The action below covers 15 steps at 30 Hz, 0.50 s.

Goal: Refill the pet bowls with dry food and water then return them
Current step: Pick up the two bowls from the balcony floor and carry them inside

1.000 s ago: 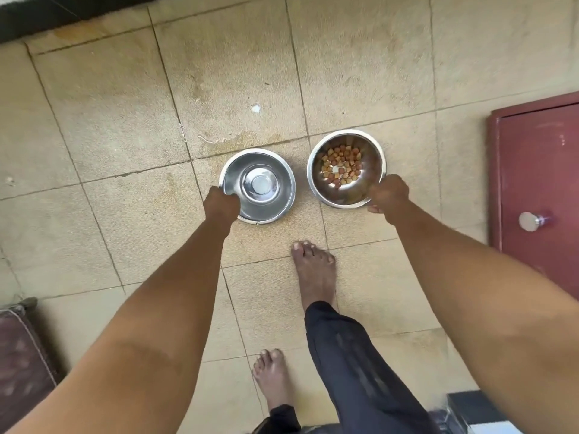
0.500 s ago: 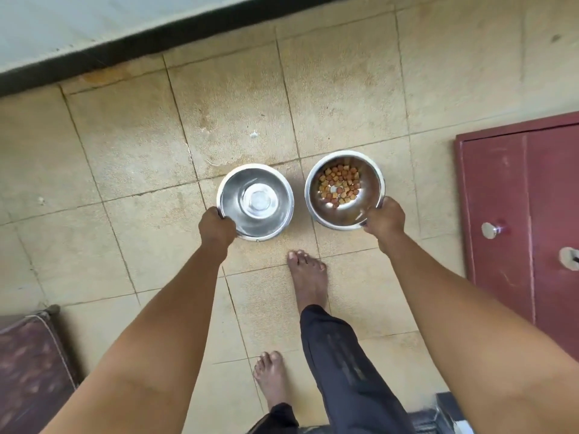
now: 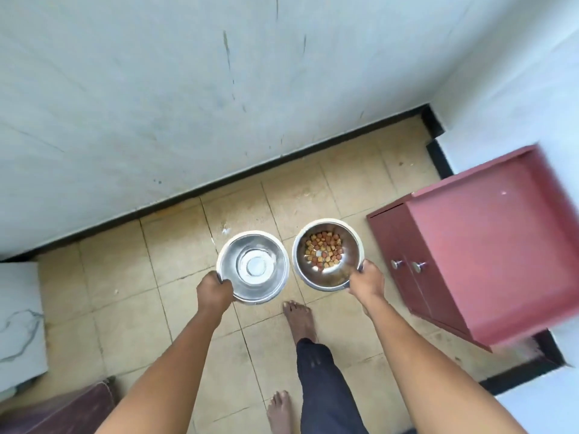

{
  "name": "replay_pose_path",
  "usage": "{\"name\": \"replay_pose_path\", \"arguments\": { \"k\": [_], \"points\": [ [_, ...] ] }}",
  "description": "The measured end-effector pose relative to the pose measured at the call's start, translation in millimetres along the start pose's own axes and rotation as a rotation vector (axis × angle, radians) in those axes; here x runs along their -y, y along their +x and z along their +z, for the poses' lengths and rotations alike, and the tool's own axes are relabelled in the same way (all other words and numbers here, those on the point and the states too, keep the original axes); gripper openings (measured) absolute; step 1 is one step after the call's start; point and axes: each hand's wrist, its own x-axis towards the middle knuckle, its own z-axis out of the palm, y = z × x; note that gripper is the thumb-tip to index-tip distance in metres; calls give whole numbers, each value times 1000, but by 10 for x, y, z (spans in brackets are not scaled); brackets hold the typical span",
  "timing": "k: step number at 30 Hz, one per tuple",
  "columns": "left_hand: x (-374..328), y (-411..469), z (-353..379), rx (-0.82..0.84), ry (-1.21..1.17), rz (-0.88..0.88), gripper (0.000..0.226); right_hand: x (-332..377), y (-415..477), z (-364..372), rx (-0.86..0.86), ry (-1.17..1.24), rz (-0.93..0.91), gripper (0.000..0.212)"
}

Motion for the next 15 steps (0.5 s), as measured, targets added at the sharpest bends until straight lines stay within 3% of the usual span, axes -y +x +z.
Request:
{"name": "replay_pose_path", "arguments": {
  "k": [7,15],
  "points": [
    [-115,-973,-627,51,-33,154,13,43,-1083,-634,-87,11,-38,21],
    [224,-1874,-1185,95,4,346,15,-504,-2330,-1176,-211,114,-86,24]
  ]
}}
